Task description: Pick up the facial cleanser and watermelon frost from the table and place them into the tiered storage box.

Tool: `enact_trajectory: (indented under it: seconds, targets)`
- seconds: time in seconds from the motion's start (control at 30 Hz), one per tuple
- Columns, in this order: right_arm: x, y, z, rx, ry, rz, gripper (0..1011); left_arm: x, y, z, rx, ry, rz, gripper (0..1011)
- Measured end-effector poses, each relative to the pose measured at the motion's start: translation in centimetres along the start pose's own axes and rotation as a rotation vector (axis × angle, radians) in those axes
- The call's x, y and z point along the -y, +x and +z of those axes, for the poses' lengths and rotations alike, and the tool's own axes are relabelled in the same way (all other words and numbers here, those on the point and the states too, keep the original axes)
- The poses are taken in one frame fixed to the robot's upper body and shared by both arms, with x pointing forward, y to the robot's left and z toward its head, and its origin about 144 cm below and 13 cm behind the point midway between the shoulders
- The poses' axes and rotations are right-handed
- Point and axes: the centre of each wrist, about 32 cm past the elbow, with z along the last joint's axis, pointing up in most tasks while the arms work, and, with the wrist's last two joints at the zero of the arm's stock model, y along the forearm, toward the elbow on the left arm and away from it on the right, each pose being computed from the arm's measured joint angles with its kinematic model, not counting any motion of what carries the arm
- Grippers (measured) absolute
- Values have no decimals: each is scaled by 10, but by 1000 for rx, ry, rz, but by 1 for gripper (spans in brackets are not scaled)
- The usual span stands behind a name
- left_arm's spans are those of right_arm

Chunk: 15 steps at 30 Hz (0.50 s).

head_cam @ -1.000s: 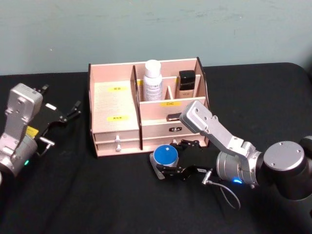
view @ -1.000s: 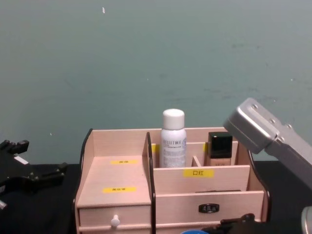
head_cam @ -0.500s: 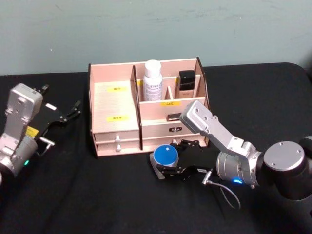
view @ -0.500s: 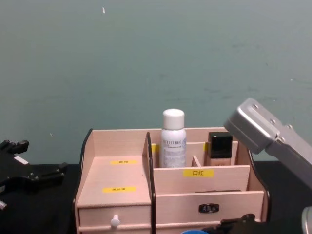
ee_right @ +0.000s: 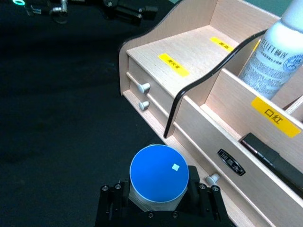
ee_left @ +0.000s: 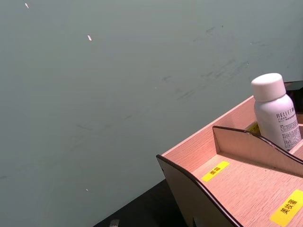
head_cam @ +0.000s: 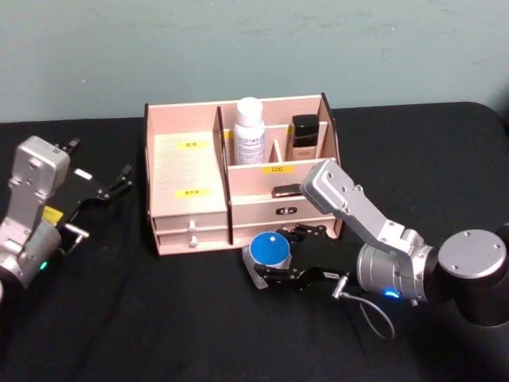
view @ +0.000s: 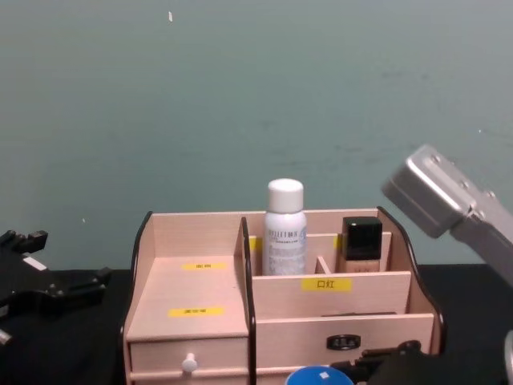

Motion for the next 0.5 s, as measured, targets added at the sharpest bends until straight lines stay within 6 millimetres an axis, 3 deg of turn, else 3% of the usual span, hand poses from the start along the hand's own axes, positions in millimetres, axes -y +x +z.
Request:
enact_trajectory:
  seconds: [0.3,0.5]
  targets:
    - [6,-1,13,18,34,14,730,0,0,0,0,0,0,1010]
    - [10,-2,33,30,88,35,730,0,0,0,0,0,0,1009]
